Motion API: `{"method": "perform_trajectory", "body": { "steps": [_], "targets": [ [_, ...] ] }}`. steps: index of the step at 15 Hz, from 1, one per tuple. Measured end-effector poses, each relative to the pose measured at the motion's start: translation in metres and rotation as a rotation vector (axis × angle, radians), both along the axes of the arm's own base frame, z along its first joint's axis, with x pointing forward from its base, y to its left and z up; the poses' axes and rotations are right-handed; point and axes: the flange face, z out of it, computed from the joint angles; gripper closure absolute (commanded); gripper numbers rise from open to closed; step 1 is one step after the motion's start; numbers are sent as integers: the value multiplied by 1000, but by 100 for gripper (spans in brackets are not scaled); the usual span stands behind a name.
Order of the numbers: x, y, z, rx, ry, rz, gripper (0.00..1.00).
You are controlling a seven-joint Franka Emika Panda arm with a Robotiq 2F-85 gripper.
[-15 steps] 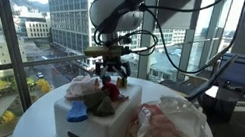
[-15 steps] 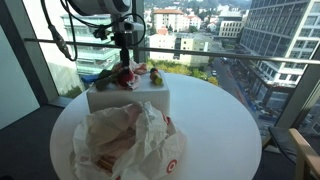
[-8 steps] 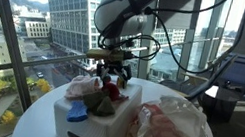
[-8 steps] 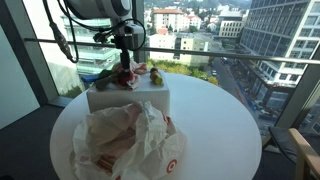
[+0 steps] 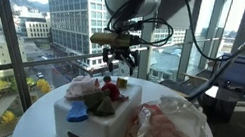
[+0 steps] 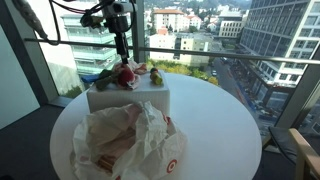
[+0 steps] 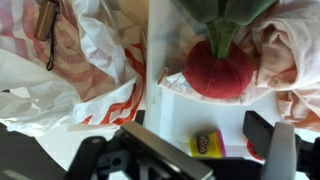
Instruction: Remove the items from the plastic bag and put them on the white basket
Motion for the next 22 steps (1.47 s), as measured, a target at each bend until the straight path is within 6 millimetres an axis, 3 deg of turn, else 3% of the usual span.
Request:
{"method": "perform_trajectory", "body": {
  "steps": [2,5,9,12,15,22],
  "targets": [
    [-27,-18,16,-2,-16,-73,0],
    [-66,-59,11,-8,11,-181,0],
    [-106,-113,-36,-2,71,-306,0],
    [-127,-138,-78,40,123,-384,0],
    [-146,-145,-111,100,154,-436,0],
    [-182,-134,-181,195,193,-495,0]
  ]
}}
